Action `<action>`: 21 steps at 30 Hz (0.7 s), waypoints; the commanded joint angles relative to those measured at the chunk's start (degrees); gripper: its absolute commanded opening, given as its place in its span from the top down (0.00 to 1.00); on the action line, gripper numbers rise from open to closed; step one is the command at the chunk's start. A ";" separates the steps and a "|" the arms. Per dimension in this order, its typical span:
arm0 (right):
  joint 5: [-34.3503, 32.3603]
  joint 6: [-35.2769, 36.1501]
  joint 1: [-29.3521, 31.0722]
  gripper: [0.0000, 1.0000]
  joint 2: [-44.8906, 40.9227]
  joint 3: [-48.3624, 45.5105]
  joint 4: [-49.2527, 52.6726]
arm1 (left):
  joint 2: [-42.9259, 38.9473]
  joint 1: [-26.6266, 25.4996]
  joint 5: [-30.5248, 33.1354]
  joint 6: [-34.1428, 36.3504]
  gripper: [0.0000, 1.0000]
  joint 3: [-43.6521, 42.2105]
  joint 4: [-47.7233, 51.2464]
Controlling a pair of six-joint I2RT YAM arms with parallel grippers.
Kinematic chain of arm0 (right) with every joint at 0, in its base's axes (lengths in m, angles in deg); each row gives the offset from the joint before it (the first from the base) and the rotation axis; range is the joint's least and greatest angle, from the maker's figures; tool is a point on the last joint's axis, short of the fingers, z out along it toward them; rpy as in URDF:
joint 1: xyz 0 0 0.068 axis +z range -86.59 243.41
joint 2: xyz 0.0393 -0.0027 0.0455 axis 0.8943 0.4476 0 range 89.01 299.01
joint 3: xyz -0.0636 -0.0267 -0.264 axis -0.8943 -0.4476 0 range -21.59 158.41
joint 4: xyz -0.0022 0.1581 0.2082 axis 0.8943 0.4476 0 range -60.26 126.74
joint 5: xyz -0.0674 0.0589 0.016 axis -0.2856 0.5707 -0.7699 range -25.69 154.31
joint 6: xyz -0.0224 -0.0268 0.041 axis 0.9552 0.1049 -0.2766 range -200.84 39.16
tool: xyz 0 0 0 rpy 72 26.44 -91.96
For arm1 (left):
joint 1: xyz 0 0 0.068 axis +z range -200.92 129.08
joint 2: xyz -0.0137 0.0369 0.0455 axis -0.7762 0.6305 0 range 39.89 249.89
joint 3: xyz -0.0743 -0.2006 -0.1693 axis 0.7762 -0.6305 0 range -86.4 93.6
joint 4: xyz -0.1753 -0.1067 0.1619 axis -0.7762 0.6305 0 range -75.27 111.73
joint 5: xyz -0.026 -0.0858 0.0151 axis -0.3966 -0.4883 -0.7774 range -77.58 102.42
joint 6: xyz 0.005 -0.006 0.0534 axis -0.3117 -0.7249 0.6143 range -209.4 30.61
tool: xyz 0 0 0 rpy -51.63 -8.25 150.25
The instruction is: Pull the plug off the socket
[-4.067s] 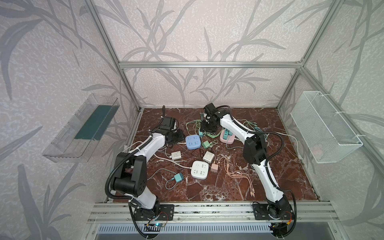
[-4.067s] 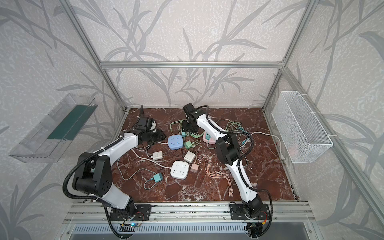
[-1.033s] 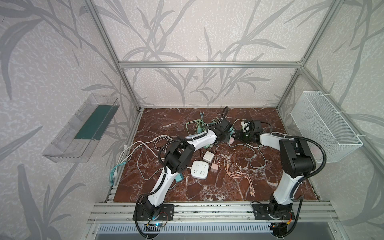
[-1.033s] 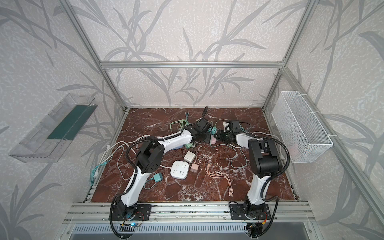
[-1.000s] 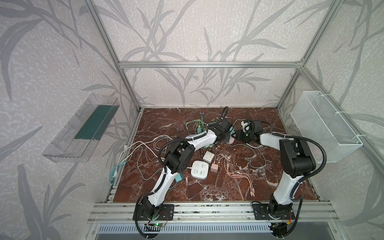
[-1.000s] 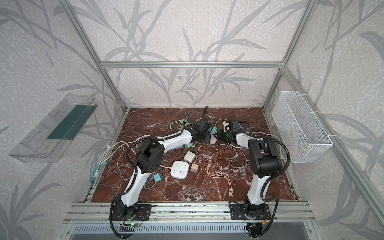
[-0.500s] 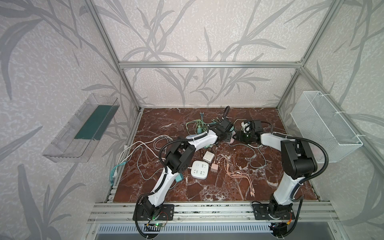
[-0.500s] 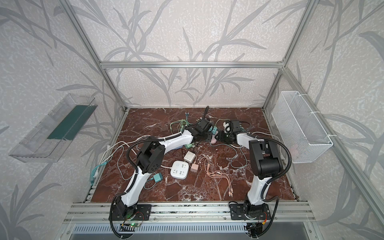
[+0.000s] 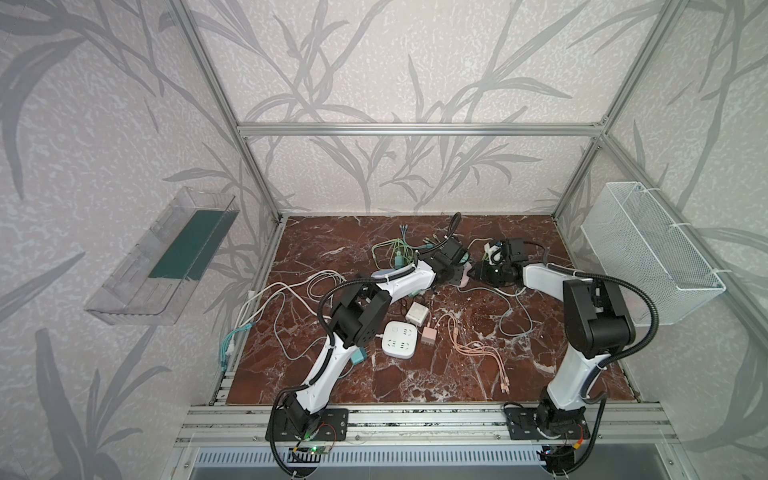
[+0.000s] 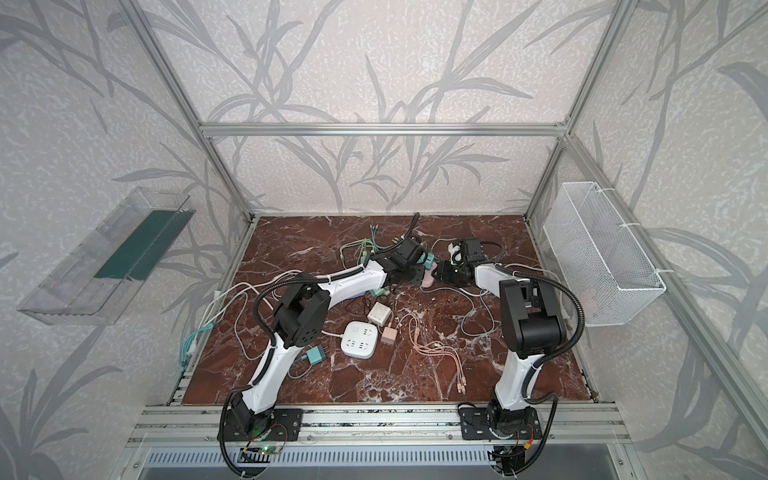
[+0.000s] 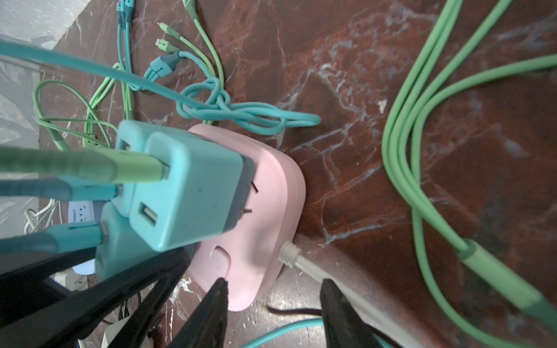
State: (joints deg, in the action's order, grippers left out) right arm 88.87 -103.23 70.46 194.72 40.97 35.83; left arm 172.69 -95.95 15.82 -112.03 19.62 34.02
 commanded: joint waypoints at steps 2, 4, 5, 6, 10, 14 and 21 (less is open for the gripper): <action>1.65 0.34 -0.28 0.46 0.27 2.08 0.73 | -2.89 -1.10 0.09 0.73 0.73 -1.89 0.12; 1.46 0.32 -0.28 0.45 0.04 1.77 0.37 | -3.53 -1.36 0.15 0.75 0.73 -2.55 0.05; 1.37 0.56 -0.28 0.45 -0.09 1.77 0.42 | -3.92 -1.52 0.22 0.75 0.73 -2.92 -0.03; 1.44 0.76 -0.33 0.45 0.02 1.77 0.53 | -4.11 -1.60 0.21 0.75 0.74 -3.25 -0.06; 1.90 2.52 -0.28 0.45 0.98 2.29 1.55 | -5.12 -1.94 0.07 -0.37 0.74 -3.45 0.79; 1.14 4.86 -0.28 0.46 1.66 2.82 3.69 | -6.22 -2.42 -0.32 -1.62 0.74 -4.52 -0.03; 0.38 7.04 -0.11 0.46 2.22 2.74 4.96 | -6.25 -3.13 -2.28 -2.15 0.74 -4.50 -0.49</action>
State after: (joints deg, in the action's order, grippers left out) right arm 89.57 -98.20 70.42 196.10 42.33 39.46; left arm 169.60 -97.90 16.24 -113.62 15.31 34.00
